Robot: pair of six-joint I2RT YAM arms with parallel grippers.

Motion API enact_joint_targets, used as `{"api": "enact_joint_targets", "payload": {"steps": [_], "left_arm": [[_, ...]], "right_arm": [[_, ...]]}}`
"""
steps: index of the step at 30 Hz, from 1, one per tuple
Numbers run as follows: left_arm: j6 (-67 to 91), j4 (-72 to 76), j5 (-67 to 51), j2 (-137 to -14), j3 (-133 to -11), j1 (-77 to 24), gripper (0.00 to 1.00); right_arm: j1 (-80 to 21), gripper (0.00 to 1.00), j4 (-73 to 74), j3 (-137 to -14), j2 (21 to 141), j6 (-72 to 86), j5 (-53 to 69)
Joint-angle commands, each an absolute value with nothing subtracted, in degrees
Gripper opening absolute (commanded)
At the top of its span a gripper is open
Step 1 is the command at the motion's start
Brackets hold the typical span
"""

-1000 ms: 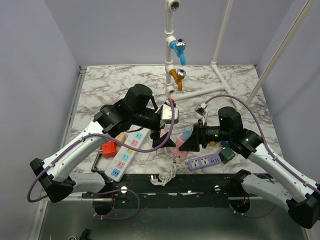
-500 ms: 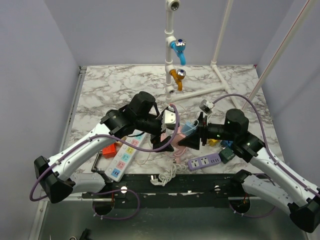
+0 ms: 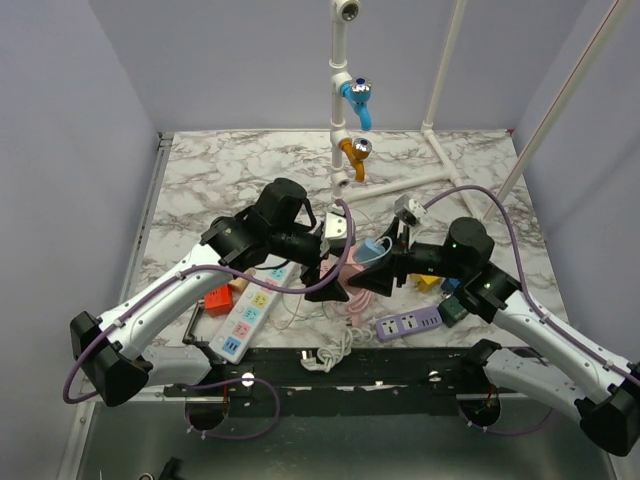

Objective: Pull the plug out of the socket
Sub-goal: Remove the plug from the socket.

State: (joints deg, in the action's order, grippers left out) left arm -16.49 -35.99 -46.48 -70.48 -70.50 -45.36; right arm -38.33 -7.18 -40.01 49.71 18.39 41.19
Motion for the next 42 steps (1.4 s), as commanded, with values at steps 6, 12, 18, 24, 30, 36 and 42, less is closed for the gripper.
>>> {"api": "enact_joint_targets", "payload": {"steps": [6,12,18,24,30,36,42], "left_arm": [[-23.47,-37.27,-39.67,-67.86,-71.80,-45.20,0.98],[-25.80,-37.12,-30.88,-64.17,-70.40,-44.47,0.98],[-24.58,-31.01,-21.86,-54.50,-66.08,-44.73,0.98],[-20.27,-26.39,-22.81,-45.82,-61.92,-45.40,0.98],[-12.34,-24.24,-28.98,-46.86,-56.02,-52.25,0.99],[-3.12,-19.64,-30.15,-51.53,-52.67,-52.51,0.99],[-0.39,-14.15,-30.33,-54.93,-48.20,-52.49,0.99]], "right_arm": [[-39.31,0.01,3.46,-50.66,60.43,21.27,34.85],[-39.35,0.01,17.52,-58.40,69.16,24.43,30.51],[-39.36,0.01,6.45,-52.55,63.83,31.61,24.53],[-39.37,0.01,3.40,-51.90,64.17,36.31,22.67],[-39.37,0.01,1.93,-54.51,65.94,39.86,20.93],[-39.41,0.01,2.64,-56.16,64.42,38.96,17.42],[-39.37,0.01,6.78,-58.55,64.80,36.81,15.80]]}}
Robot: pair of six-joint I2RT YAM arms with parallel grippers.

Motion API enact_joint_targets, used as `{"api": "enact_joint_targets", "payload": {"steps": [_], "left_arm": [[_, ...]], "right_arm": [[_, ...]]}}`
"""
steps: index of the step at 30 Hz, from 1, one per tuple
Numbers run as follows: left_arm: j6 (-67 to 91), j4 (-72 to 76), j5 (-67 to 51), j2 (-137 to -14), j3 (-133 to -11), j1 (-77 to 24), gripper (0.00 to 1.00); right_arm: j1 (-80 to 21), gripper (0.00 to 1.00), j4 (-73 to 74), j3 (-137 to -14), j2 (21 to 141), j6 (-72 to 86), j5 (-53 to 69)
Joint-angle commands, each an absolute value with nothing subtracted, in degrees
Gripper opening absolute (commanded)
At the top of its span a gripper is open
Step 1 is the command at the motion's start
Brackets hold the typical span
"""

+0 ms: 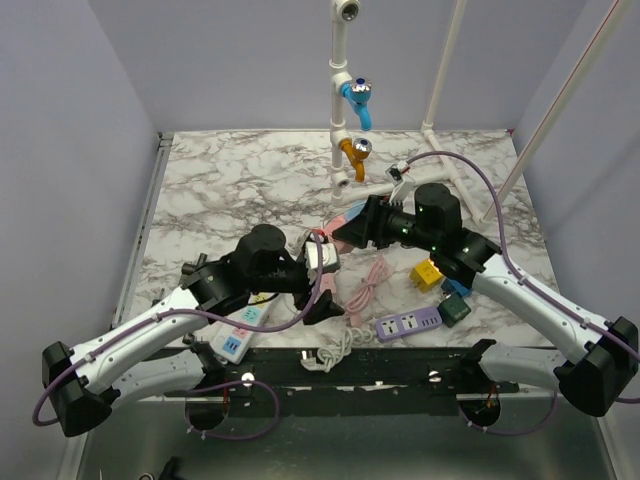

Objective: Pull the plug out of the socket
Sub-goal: Remove the plug from the socket.

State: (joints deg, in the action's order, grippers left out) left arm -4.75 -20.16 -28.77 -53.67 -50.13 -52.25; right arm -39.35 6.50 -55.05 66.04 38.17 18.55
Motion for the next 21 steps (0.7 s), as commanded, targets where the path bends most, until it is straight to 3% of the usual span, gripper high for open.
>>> {"api": "enact_joint_targets", "payload": {"steps": [1,8,15,21], "left_arm": [[-0.28,-13.65,-28.54,-55.42,-47.48,-52.52,0.98],[-0.60,-6.25,-21.14,-57.21,-44.17,-50.25,0.98],[3.95,-3.52,-23.34,-58.25,-44.02,-42.06,0.99],[3.48,-0.38,-28.47,-57.31,-45.48,-40.83,0.98]], "right_arm": [[-39.33,0.01,7.23,-58.81,64.69,36.35,15.55],[-39.37,0.01,8.61,-58.59,63.83,36.24,15.30],[-39.33,0.01,9.02,-57.24,62.46,37.08,16.79],[-39.37,0.01,6.77,-54.92,63.08,38.78,18.40]]}}
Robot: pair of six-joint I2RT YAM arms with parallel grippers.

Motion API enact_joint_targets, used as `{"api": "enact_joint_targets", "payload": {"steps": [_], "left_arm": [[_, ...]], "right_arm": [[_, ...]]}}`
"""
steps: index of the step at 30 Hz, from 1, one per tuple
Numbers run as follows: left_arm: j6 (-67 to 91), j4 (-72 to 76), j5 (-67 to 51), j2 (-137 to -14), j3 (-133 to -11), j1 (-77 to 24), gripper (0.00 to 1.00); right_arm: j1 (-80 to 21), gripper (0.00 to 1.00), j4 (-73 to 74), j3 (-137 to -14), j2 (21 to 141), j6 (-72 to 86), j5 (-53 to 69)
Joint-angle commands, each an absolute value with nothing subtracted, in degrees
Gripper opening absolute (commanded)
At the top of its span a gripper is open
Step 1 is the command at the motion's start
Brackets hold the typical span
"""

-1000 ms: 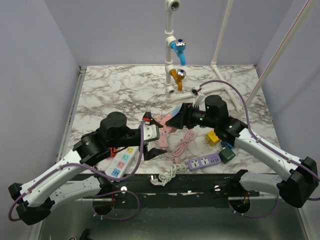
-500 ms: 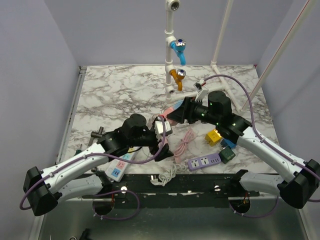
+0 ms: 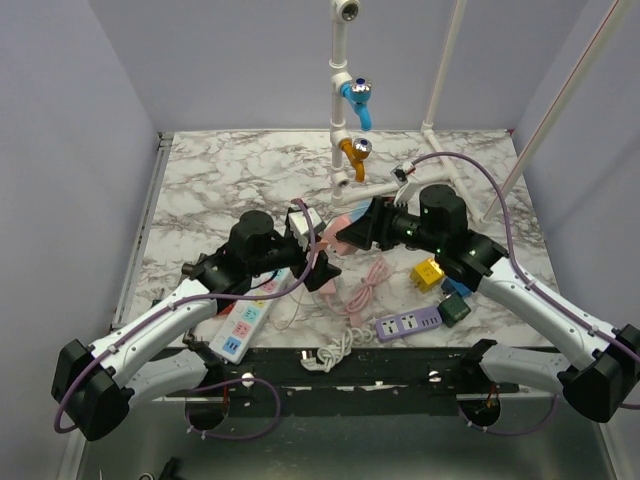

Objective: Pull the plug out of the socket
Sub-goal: Remove the plug from the socket.

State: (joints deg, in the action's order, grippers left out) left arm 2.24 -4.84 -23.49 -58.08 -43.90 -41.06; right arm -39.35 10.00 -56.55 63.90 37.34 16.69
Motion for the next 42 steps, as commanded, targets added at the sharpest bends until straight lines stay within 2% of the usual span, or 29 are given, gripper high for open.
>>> {"api": "enact_joint_targets", "payload": {"steps": [1,9,20,25,31,38,42], "left_arm": [[3.74,0.37,-30.35,-57.16,-45.69,-40.84,0.99],[5.39,3.89,-38.86,-57.66,-45.63,-41.28,0.99],[2.61,6.00,-31.80,-58.84,-45.51,-44.46,0.98],[-3.26,1.89,-26.11,-58.37,-46.84,-44.53,0.98],[-1.88,2.26,-27.12,-58.00,-46.24,-44.65,0.99],[-6.73,-6.22,-26.26,-56.12,-49.35,-41.62,0.99],[-6.95,-10.06,-29.56,-54.21,-50.54,-37.46,0.98]], "right_arm": [[-39.37,0.01,5.91,-54.54,63.32,39.12,18.90],[-39.37,0.01,1.93,-52.30,64.41,41.50,20.13],[-39.46,0.01,-3.69,-49.72,65.61,45.51,22.12],[-39.46,0.01,-1.29,-49.66,65.49,43.80,19.97],[-39.45,0.01,-3.60,-50.00,67.66,44.28,23.50],[-39.46,0.01,11.60,-54.13,71.28,32.28,23.51],[-39.43,0.01,12.99,-51.39,70.07,27.25,26.90]]}}
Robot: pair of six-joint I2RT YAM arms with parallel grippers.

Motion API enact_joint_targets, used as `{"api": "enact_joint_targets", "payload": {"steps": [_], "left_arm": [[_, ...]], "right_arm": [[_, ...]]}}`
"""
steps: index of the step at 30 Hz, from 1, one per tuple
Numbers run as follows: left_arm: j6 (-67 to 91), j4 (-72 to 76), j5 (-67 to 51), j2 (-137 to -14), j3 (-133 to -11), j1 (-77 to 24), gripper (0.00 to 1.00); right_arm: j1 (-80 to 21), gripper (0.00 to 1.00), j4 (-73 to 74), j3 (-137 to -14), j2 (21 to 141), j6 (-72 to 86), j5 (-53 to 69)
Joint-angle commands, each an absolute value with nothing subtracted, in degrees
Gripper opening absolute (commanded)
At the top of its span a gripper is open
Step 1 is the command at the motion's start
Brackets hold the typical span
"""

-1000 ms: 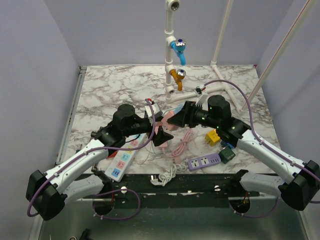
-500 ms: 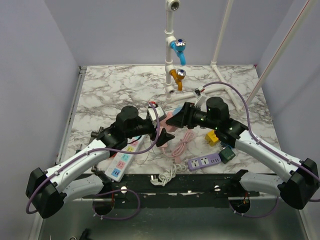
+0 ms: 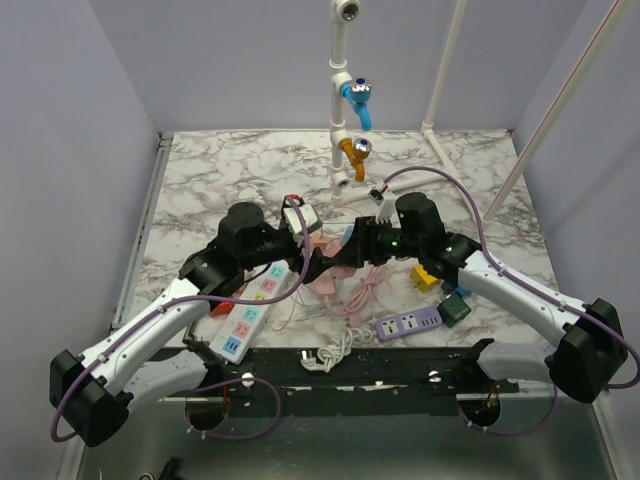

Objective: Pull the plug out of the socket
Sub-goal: Remove the plug from the socket.

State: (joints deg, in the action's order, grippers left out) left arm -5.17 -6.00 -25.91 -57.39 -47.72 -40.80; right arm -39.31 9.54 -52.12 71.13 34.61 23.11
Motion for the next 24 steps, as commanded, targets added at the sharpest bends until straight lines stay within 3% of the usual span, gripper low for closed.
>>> {"api": "enact_joint_targets", "payload": {"steps": [1,5,14,24], "left_arm": [[-6.59,-9.97,-30.23,-53.93,-50.63,-36.74,0.98],[-6.27,-10.01,-35.78,-53.78,-51.14,-35.42,0.99],[-9.14,-13.03,-34.99,-52.07,-52.26,-34.48,0.98],[-9.60,-13.81,-35.79,-50.36,-51.37,-34.28,0.99]], "right_arm": [[-39.42,0.01,12.87,-50.86,69.54,26.37,27.50],[-39.46,0.01,16.11,-52.73,69.33,22.09,27.23],[-40.30,0.01,45.14,-64.74,87.31,19.29,4.42],[-42.33,0.01,46.40,-76.43,101.89,16.57,-5.06]]}}
